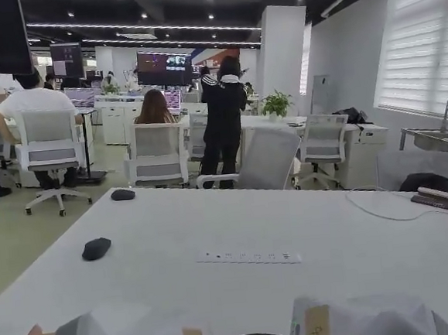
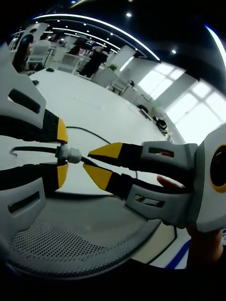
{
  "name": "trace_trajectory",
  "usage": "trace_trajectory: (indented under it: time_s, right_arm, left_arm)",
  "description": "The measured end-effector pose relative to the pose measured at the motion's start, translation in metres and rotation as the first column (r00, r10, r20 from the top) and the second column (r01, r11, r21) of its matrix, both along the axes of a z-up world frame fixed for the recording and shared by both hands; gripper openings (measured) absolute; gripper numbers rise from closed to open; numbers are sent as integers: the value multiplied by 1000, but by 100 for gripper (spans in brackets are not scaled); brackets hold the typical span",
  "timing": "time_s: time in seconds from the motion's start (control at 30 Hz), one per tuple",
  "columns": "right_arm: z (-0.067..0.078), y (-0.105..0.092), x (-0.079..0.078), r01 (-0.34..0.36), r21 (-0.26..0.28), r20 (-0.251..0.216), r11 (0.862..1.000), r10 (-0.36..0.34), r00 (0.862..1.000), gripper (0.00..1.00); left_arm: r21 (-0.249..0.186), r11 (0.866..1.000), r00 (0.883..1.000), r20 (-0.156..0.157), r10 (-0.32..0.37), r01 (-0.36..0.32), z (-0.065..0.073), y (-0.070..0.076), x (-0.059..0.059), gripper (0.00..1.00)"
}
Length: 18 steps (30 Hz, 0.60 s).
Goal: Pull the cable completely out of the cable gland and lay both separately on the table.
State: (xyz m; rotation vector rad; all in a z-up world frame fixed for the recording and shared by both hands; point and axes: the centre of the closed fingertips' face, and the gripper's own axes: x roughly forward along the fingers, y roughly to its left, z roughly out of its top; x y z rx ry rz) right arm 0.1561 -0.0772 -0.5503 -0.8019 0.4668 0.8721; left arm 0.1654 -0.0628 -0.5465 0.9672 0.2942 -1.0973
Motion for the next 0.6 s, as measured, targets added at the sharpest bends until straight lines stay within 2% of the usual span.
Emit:
trace_trajectory:
  time_s: [0.1,0.2,0.37,0.6]
  right_arm:
    - [-3,-3,-1,-2,-11,-7,1000,2,1000,4]
    - [-9,-12,0,13,-44,-8,999,-13,1000,4]
    - [-13,-25,2,38,-42,-19,998,-39,999,4]
    - [-24,-53,4,98,-73,-33,992,-101,994,4]
  left_arm:
    - [-1,1000,1000,-3,-4,4,0,-1,0,17]
    - [0,1000,1000,-2,-2,2,0,-1,0,17]
    - [1,1000,1000,-1,5,-5,1,2,4,17]
    - [-4,1000,1000,1,10,-10,2,3,6,17]
